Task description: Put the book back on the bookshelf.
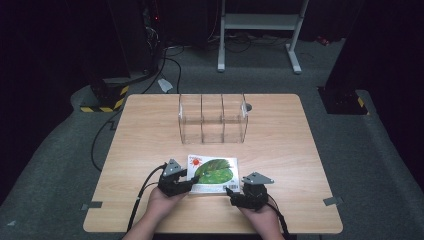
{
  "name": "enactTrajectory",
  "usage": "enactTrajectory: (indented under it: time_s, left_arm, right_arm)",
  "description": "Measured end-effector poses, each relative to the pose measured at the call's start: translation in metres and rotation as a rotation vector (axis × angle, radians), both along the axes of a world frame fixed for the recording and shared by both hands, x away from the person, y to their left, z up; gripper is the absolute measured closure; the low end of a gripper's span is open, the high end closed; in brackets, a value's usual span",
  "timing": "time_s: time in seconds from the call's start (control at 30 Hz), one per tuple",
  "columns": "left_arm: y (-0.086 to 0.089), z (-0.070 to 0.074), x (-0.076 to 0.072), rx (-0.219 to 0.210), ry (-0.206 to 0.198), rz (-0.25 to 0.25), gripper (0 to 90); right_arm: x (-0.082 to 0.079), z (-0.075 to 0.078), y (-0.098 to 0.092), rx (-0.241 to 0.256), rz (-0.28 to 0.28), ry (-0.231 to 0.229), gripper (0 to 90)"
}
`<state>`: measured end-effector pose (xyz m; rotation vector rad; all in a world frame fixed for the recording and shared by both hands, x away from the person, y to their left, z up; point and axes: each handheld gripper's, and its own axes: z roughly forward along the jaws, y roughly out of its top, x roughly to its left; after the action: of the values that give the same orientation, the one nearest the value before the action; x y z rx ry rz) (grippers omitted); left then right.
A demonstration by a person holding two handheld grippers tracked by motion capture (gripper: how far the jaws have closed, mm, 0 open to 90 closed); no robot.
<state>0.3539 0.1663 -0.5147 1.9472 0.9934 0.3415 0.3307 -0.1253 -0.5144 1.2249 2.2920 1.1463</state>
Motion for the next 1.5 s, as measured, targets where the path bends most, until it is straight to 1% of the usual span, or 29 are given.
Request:
enactTrajectory:
  time_s: [0.07,0.2,0.33,0.4,0.43,0.53,0.67,0.7,0.77,0.83,0.87,0.93,1.0,1.07,1.13,1.27,1.4,1.47,1.5]
  left_arm:
    - [-0.001,0.001,-0.001,-0.002,-0.01,-0.007,53.9]
    - [-0.002,0.002,-0.003,-0.004,-0.031,-0.02,56.0]
    - [-0.002,0.004,-0.006,0.001,-0.055,-0.026,57.2]
    - [-0.002,0.005,-0.007,0.01,-0.075,-0.035,57.7]
    - [-0.003,0.006,-0.008,0.004,-0.08,-0.037,57.7]
    - [-0.004,0.007,-0.01,0.013,-0.106,-0.044,58.0]
    - [-0.004,0.009,-0.013,0.003,-0.135,-0.053,59.0]
    - [-0.005,0.009,-0.014,0.0,-0.136,-0.054,59.3]
    - [-0.005,0.01,-0.015,0.005,-0.155,-0.06,59.8]
    - [-0.005,0.011,-0.016,-0.001,-0.16,-0.062,60.1]
    - [-0.005,0.012,-0.016,0.006,-0.166,-0.062,60.2]
    - [-0.005,0.013,-0.018,-0.003,-0.168,-0.063,60.2]
    - [-0.005,0.013,-0.019,0.001,-0.174,-0.064,60.5]
    - [-0.005,0.014,-0.02,0.008,-0.186,-0.067,60.8]
    - [-0.006,0.015,-0.02,0.009,-0.188,-0.069,60.8]
    - [-0.006,0.015,-0.022,0.009,-0.199,-0.073,60.9]
    - [-0.005,0.016,-0.025,0.008,-0.217,-0.08,62.1]
    - [-0.006,0.017,-0.027,0.01,-0.23,-0.08,62.5]
    - [-0.006,0.017,-0.029,0.007,-0.23,-0.083,62.8]
  right_arm:
    - [0.0,0.0,0.0,0.011,-0.009,0.01,22.5]
    - [0.0,0.001,-0.002,0.014,-0.012,-0.001,22.8]
    - [0.0,0.003,-0.004,0.031,-0.021,-0.005,22.7]
    - [0.001,0.003,-0.005,0.038,-0.026,-0.004,22.6]
    - [0.001,0.003,-0.006,0.04,-0.027,-0.003,22.6]
    - [0.001,0.003,-0.007,0.049,-0.032,-0.003,22.6]
    - [0.001,0.003,-0.008,0.056,-0.041,-0.003,22.7]
    - [0.002,0.003,-0.008,0.059,-0.042,-0.001,22.7]
    - [0.003,0.003,-0.008,0.06,-0.04,0.001,22.7]
    - [0.003,0.003,-0.008,0.061,-0.04,-0.002,22.6]
    - [0.004,0.003,-0.009,0.06,-0.037,-0.004,22.6]
    - [0.004,0.003,-0.009,0.064,-0.035,-0.006,22.5]
    - [0.004,0.003,-0.009,0.066,-0.037,-0.005,22.4]
    - [0.006,0.003,-0.01,0.075,-0.039,-0.004,22.2]
    - [0.007,0.004,-0.01,0.087,-0.044,-0.002,21.9]
    - [0.01,0.008,-0.011,0.084,-0.049,-0.015,21.2]
    - [0.017,0.01,-0.014,0.128,-0.047,0.01,20.8]
    - [0.02,0.009,-0.014,0.138,-0.037,0.025,20.5]
    - [0.021,0.009,-0.013,0.145,-0.042,0.035,20.5]
